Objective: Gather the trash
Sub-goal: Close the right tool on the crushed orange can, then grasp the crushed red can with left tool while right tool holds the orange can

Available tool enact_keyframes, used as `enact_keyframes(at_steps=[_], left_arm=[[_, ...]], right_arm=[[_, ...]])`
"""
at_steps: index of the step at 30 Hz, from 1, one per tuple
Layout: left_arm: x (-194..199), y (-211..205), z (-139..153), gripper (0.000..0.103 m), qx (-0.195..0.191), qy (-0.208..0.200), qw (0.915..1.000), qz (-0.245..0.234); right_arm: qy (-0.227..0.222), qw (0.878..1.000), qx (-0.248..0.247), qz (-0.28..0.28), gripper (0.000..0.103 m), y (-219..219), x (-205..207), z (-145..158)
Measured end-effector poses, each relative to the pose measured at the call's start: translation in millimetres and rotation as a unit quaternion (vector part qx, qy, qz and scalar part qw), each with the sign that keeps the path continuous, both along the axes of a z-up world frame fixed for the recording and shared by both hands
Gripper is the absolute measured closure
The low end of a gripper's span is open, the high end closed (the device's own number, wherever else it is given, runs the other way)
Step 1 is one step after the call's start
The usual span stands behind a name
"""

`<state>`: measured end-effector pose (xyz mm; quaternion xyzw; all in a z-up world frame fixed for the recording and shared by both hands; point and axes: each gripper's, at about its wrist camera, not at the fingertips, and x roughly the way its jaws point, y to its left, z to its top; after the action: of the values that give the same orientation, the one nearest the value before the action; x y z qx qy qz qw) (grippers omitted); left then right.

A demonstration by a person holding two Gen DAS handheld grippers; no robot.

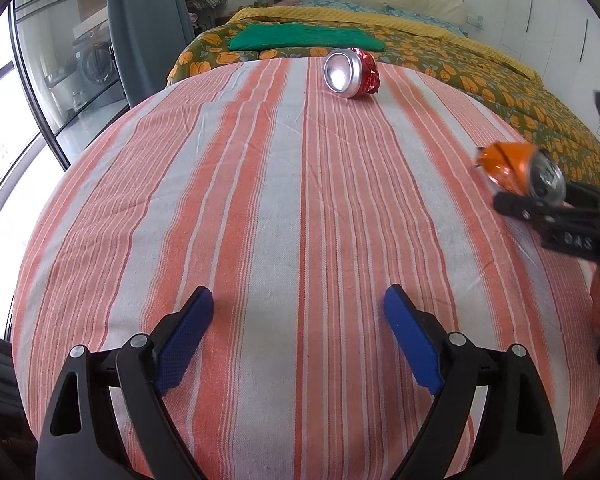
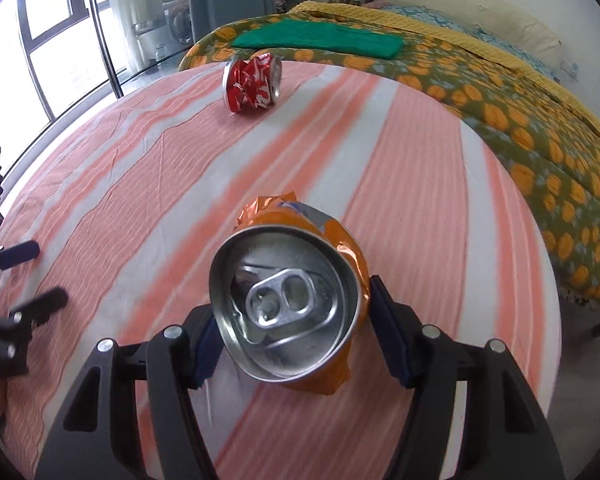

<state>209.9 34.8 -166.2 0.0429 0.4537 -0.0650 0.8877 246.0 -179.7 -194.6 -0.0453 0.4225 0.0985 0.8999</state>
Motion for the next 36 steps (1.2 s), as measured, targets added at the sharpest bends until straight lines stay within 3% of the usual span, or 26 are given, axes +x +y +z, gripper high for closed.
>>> enact_keyframes(at_steps=[4,9,15,21,28,36], left_arm=[[3,-4,-1,0.006,-0.004,0.012,0.9998,-0.014],[27,-15,7,0.006,-0.004,0.012,0.9998,-0.016],[91,-38,23,0.006,-0.049,-0.001,0.9988,-0.007],[158,-71,27,0.006,-0.069,-0.006,0.9974,0.017],[219,-94,12,0.006,-0.054,-0.001,0.9959,0.073],[249,-102,-4,0.006,-0.004,0.012,0.9959,0.090]], right_arm=[[-0.005,1.000,0.007,-0.011,0.038,-5,-11,-2],[-0.002,1.000,0.013,-0.013,0.036,-6,-10,-3],[-0.003,1.000,0.011,-0.015,0.034,-7,-9,-3],[-0.002,1.000,0.010,-0.015,0.034,-8,-9,-3],[-0.003,1.000,0.009,-0.015,0.034,-7,-8,-4],[-0.003,1.000,0.009,-0.015,0.033,-7,-9,-4]])
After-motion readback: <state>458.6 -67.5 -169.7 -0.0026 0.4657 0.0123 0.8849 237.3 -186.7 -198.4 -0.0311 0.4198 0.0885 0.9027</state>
